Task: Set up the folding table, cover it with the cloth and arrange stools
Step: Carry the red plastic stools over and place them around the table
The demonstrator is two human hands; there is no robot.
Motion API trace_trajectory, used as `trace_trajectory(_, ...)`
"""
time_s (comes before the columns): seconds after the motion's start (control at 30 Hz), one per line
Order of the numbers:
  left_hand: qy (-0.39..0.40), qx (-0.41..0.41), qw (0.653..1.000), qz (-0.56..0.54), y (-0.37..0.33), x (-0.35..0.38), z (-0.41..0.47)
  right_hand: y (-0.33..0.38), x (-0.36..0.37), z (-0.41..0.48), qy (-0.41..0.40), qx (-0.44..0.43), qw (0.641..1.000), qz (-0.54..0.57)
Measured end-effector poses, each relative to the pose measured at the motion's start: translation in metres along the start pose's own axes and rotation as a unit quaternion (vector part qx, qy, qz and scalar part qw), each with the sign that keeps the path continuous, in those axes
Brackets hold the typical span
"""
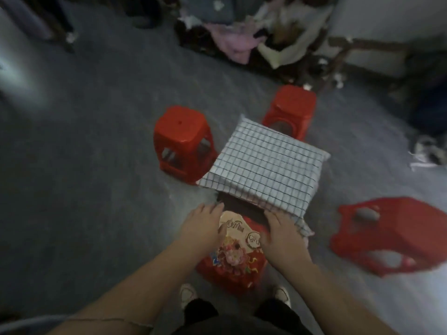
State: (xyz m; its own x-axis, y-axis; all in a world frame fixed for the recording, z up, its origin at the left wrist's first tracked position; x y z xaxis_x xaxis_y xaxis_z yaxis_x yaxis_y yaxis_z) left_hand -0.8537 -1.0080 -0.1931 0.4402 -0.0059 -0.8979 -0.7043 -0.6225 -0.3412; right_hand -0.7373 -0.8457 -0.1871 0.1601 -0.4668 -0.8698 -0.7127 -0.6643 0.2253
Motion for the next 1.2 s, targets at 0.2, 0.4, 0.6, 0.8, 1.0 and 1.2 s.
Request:
trace_trajectory(0.2, 0.050, 0.082, 0.995, -0.004, -0.017, 0.012, 0.027, -0.035, 0.003, -0.036, -0.040, 0.122, 0.989, 0.075)
trace_trajectory(0.4, 0.079, 0.112, 0.991, 0.007, -0.035, 0.037, 0.032, -0.059, 0.013, -0.051, -0.034, 0.174, 0.978, 0.114)
trace_trajectory(0.6, 0.082, 0.104, 0.991, 0.015, -0.030, 0.085, 0.039, -0.084, 0.068, -0.035, -0.013, 0.185, 0.973, 0.139)
trace_trajectory(0.8, 0.117, 0.062, 0.991, -0.004, 0.025, 0.215, 0.068, -0.125, 0.197, 0.022, 0.029, 0.216, 0.964, 0.153)
trace_trajectory(1.0, 0.116, 0.001, 0.993, -0.017, 0.096, 0.344, 0.090, -0.150, 0.344, 0.079, 0.077, 0.243, 0.955, 0.152)
trace_trajectory(1.2, 0.096, -0.041, 0.991, -0.083, 0.151, 0.406, 0.095, -0.165, 0.407, 0.107, 0.068, 0.291, 0.926, 0.232)
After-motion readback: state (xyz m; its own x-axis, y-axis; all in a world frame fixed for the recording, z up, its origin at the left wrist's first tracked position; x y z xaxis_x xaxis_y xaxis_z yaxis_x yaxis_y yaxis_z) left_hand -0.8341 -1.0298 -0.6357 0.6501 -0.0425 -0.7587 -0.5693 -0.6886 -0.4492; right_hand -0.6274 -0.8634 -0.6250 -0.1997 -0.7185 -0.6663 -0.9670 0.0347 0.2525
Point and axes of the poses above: each hand's wrist, its own z-axis towards the middle knuckle, its own x-axis out of the palm, y = z × x, the point moved 10 cm from there along z, towards the middle knuckle, and after that the axes turned 13 degrees about x, right-handed, at the moved point
